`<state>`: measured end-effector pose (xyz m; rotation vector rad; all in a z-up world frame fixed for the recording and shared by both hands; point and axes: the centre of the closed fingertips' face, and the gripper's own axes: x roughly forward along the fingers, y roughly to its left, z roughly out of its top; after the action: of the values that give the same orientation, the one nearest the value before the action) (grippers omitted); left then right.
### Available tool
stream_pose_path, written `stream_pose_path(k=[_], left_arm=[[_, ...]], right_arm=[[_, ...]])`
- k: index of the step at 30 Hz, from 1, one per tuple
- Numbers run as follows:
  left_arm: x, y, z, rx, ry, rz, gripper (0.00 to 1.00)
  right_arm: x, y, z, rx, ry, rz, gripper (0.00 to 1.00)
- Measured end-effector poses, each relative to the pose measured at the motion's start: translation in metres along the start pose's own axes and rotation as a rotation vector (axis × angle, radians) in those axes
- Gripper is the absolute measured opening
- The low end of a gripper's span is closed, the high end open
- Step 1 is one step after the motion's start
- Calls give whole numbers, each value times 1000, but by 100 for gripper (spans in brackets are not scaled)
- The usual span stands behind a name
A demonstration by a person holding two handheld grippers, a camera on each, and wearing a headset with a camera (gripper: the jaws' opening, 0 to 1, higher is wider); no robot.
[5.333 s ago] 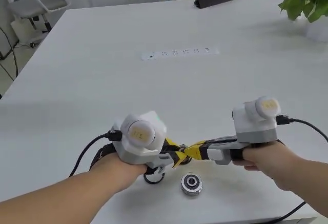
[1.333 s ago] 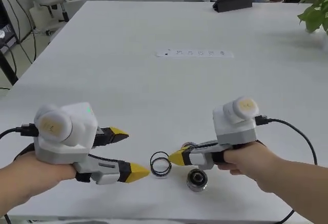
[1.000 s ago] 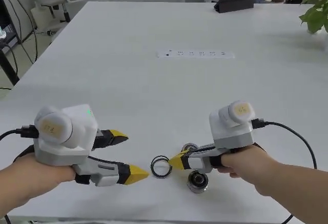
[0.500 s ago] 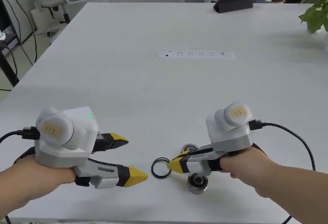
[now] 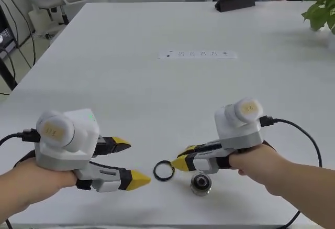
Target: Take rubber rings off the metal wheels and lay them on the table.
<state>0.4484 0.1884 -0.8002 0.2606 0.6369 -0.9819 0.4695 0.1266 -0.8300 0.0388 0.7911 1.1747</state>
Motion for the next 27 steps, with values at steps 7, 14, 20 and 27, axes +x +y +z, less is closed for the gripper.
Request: stream_pose_path(k=[7,14,20,27], left_arm=[[5,0,3,1,3,-5,50],[8,3,8,5,3,-5,47],[12,7,14,13,-3,-1,44],[21,8,24,34,-7,-9,42]], right_arm=[[-15,-11,5,17,-40,-24,16],[-30,-25,7,44,-79,-58,16],[-42,-34,7,57,-105,-79,16],[-53,-42,3,57,-121,-104,17]])
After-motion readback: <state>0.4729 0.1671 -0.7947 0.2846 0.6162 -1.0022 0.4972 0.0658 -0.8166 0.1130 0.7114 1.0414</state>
